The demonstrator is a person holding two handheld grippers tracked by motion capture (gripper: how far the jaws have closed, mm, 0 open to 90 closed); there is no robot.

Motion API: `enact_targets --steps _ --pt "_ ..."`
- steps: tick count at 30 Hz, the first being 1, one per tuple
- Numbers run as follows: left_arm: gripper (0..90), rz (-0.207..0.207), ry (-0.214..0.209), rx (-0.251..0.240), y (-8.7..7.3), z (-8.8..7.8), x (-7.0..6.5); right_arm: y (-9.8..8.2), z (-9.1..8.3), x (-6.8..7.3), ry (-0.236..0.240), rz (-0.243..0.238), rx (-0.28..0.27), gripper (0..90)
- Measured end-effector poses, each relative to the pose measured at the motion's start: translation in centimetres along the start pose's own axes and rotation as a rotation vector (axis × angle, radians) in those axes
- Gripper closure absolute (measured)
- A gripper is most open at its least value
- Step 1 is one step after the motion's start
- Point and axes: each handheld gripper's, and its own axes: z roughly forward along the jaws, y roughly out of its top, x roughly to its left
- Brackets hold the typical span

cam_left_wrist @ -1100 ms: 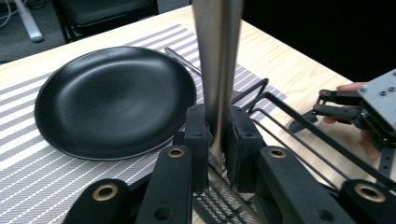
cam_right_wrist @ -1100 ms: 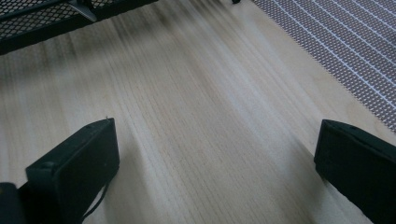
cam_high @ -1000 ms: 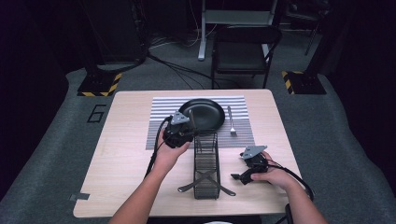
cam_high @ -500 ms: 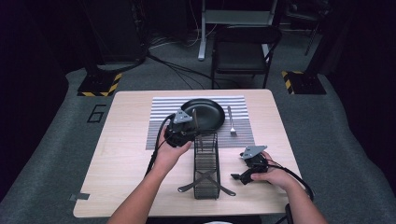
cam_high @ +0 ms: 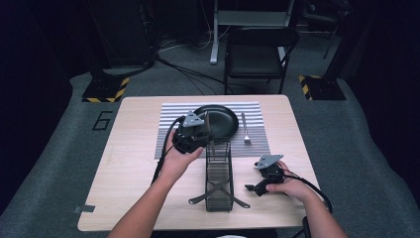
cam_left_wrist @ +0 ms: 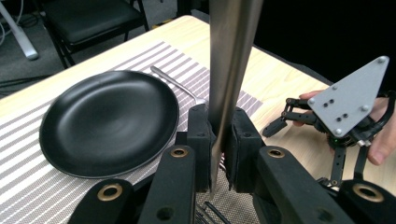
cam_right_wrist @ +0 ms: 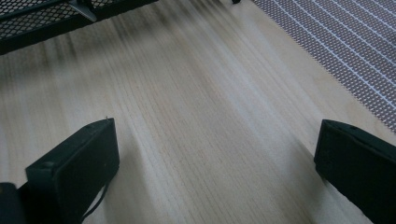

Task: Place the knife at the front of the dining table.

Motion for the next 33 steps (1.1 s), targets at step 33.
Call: enact_targets --steps 33 --pt "81.8 0.004 0.058 -0.076 5.4 -7.2 1.3 0.0 0.0 0.0 0.000 -0.001 0.000 0.0"
